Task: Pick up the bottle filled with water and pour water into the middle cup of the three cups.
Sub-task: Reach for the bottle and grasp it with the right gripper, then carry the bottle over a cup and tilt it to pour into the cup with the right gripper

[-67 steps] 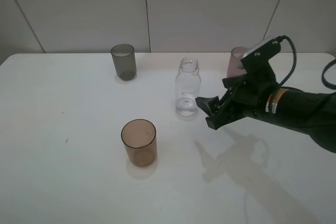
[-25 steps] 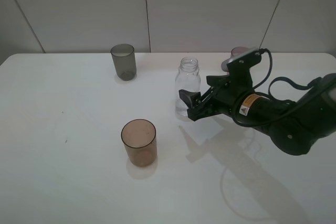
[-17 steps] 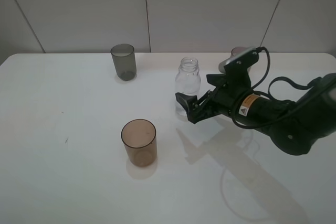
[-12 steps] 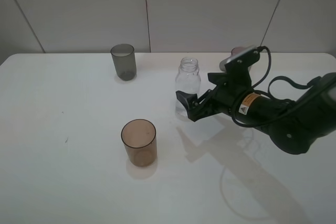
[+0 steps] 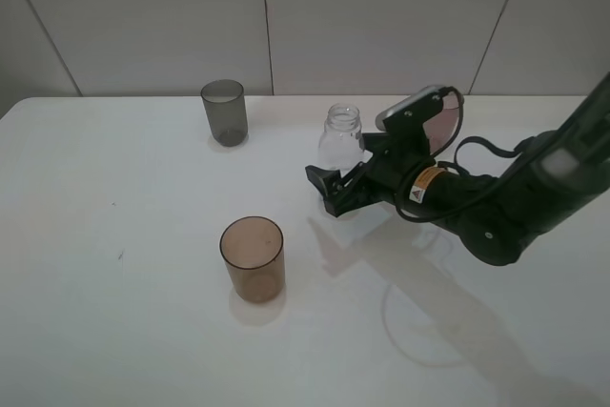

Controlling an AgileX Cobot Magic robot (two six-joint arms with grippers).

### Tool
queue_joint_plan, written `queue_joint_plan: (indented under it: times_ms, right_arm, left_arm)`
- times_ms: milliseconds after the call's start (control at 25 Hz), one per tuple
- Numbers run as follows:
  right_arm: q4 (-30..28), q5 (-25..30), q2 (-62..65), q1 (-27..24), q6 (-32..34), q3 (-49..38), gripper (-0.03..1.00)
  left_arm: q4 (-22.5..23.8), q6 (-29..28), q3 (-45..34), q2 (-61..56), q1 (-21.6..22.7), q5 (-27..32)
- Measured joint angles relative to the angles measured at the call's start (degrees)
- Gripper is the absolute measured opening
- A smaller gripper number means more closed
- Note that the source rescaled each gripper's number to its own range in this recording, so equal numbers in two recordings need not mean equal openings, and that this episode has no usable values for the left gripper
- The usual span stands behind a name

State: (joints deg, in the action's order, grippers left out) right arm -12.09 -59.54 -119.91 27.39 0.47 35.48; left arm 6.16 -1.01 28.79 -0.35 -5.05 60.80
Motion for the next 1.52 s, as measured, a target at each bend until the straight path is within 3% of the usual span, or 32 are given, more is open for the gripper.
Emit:
queue_joint_plan:
  times_ms: [840,880,960,1000,1040,1080,1520]
  right_arm:
    - [2.6,-0.5,-6.2,0.0,0.0,6.1,0.99]
    - [2.6,-0.4,-6.2,0.0,0.0,6.1,0.96]
    - [2.6,-0.2,-6.2,0.0,0.0,6.1,0.73]
    - [2.6,-0.2,-6.2,0.0,0.0,6.1,0.48]
    - [2.5,-0.2,-6.2,0.0,0.0,6.1,0.12]
    - [2.6,-0.2,-6.2,0.1,0.0,6.1,0.02]
    - [2.5,0.0,-6.2,0.1,0.0,6.1,0.00]
  left_arm:
    - [0.0,0.0,0.0,0.0,0.0,0.0]
    - [0.0,0.0,0.0,0.0,0.0,0.0]
    - [0.0,0.0,0.0,0.0,0.0,0.0]
    - [0.0,0.0,0.0,0.0,0.0,0.0]
    - [0.0,0.0,0.0,0.0,0.0,0.0]
    - [0.0,0.0,0.0,0.0,0.0,0.0]
    - [0.0,0.0,0.0,0.0,0.0,0.0]
